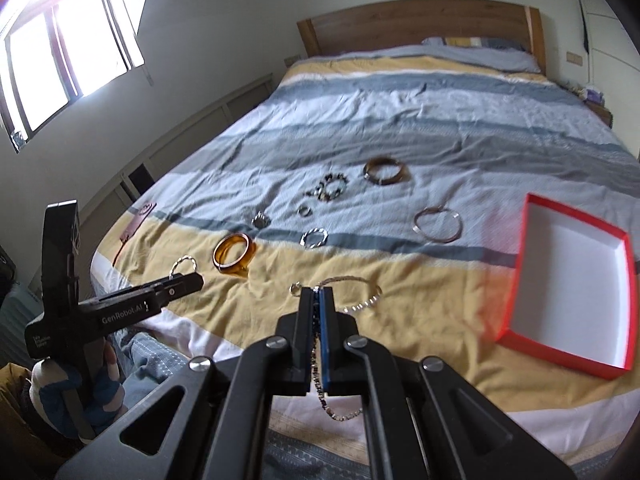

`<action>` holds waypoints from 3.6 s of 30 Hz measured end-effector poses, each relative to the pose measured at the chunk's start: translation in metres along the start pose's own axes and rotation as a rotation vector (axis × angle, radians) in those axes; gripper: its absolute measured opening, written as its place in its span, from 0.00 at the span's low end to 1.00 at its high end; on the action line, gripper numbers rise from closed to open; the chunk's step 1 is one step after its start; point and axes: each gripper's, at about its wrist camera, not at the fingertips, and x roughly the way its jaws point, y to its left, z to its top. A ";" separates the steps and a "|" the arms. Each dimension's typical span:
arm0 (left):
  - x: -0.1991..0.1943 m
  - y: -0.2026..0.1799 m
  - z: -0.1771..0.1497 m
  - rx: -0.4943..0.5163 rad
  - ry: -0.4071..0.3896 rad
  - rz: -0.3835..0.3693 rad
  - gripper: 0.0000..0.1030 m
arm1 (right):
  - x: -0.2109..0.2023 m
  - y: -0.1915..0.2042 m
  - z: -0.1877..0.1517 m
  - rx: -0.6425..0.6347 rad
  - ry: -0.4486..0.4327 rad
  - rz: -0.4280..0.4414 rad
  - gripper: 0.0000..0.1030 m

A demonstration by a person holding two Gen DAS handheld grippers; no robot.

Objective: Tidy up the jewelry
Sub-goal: 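Carry both items into the red box and open both tools to release them, then withdraw both tools from the box back toward the remaining jewelry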

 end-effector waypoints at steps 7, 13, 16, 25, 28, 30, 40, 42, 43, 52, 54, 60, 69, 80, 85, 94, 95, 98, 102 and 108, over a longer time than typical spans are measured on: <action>-0.013 -0.055 0.002 0.083 -0.024 -0.077 0.34 | -0.050 -0.025 0.008 0.020 -0.102 -0.057 0.02; -0.005 -0.118 0.009 0.168 -0.010 -0.165 0.34 | -0.080 -0.065 0.017 0.053 -0.160 -0.117 0.02; 0.008 -0.155 0.014 0.215 0.008 -0.208 0.34 | -0.087 -0.093 0.024 0.083 -0.181 -0.145 0.02; 0.076 -0.262 0.017 0.362 0.103 -0.322 0.34 | -0.077 -0.189 0.027 0.174 -0.165 -0.247 0.02; 0.109 -0.289 0.007 0.403 0.155 -0.329 0.34 | -0.062 -0.221 0.019 0.212 -0.130 -0.273 0.02; 0.133 -0.303 -0.001 0.425 0.196 -0.329 0.34 | -0.050 -0.239 0.012 0.231 -0.101 -0.286 0.02; 0.208 -0.314 -0.036 0.474 0.339 -0.262 0.34 | 0.007 -0.291 -0.030 0.298 0.041 -0.320 0.02; 0.211 -0.316 -0.039 0.484 0.338 -0.256 0.34 | 0.012 -0.293 -0.037 0.296 0.061 -0.325 0.03; 0.211 -0.317 -0.040 0.489 0.337 -0.254 0.35 | 0.013 -0.293 -0.040 0.295 0.068 -0.330 0.03; 0.206 -0.323 -0.043 0.524 0.318 -0.214 0.47 | -0.004 -0.298 -0.049 0.335 0.073 -0.345 0.06; 0.199 -0.323 -0.042 0.526 0.308 -0.215 0.48 | -0.014 -0.297 -0.048 0.343 0.054 -0.346 0.06; 0.161 -0.320 -0.035 0.535 0.243 -0.225 0.53 | -0.051 -0.283 -0.042 0.353 -0.016 -0.362 0.06; 0.088 -0.284 -0.040 0.556 0.153 -0.189 0.55 | -0.097 -0.222 -0.033 0.294 -0.112 -0.347 0.28; -0.008 -0.198 -0.044 0.488 0.003 -0.100 0.73 | -0.115 -0.121 -0.027 0.188 -0.165 -0.283 0.34; -0.044 -0.152 -0.043 0.411 -0.049 -0.058 0.79 | -0.124 -0.081 -0.027 0.145 -0.181 -0.252 0.34; -0.087 -0.074 -0.051 0.296 -0.132 0.039 0.80 | -0.147 -0.030 -0.023 0.078 -0.228 -0.208 0.34; -0.092 -0.066 -0.051 0.282 -0.148 0.055 0.80 | -0.147 -0.027 -0.022 0.074 -0.230 -0.203 0.34; -0.101 -0.046 -0.053 0.264 -0.175 0.095 0.80 | -0.145 -0.020 -0.019 0.060 -0.236 -0.187 0.34; -0.104 -0.022 -0.055 0.232 -0.160 0.134 0.80 | -0.133 -0.015 -0.016 0.047 -0.222 -0.165 0.34; -0.097 0.013 -0.057 0.160 -0.149 0.183 0.80 | -0.103 -0.007 -0.010 0.027 -0.178 -0.131 0.34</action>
